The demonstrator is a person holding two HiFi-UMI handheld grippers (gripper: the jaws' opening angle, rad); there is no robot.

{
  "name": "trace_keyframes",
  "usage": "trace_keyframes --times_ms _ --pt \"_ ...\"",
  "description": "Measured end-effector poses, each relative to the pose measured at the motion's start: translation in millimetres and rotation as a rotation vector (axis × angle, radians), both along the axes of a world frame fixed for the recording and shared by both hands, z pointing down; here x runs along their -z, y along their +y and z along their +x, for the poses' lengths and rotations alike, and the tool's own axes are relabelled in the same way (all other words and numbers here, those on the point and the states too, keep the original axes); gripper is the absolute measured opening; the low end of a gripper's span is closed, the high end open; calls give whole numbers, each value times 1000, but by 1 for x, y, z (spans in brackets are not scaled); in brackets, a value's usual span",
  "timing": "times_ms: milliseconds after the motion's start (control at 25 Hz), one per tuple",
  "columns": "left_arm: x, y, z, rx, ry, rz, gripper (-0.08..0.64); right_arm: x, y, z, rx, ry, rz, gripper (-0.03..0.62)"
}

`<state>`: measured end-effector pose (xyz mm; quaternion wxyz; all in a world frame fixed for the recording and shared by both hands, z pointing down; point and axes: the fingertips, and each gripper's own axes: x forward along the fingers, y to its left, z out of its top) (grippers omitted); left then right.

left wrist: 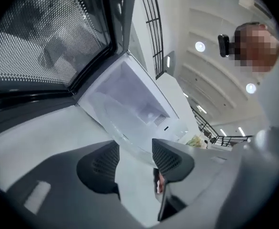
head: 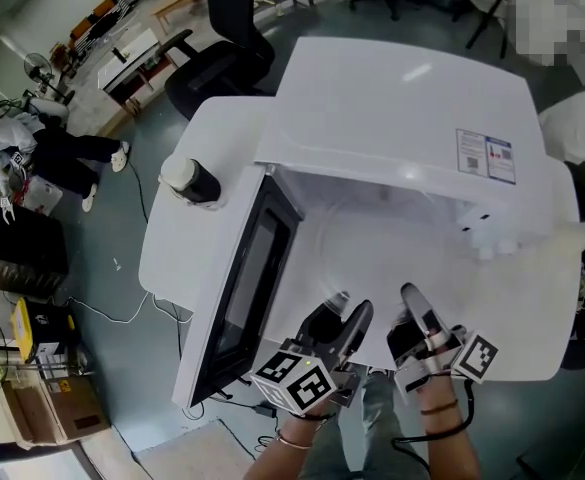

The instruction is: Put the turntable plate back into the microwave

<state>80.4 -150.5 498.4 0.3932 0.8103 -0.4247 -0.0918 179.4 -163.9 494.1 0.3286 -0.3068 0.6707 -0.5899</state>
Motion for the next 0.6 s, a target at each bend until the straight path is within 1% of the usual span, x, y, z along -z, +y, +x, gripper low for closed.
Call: trace_keyframes --times_ms 120,200,320,600 --pt "1 2 -5 21 -81 13 220 -1 0 -3 2 -5 -2 43" --pt "2 4 -8 36 -120 21 233 -1 -1 -5 1 -16 -5 43" --pt "2 7 -11 48 -159 30 245 -2 -2 -6 2 -15 -2 43" --pt "4 17 -13 42 -240 73 247 -2 -10 -4 -14 4 10 43"
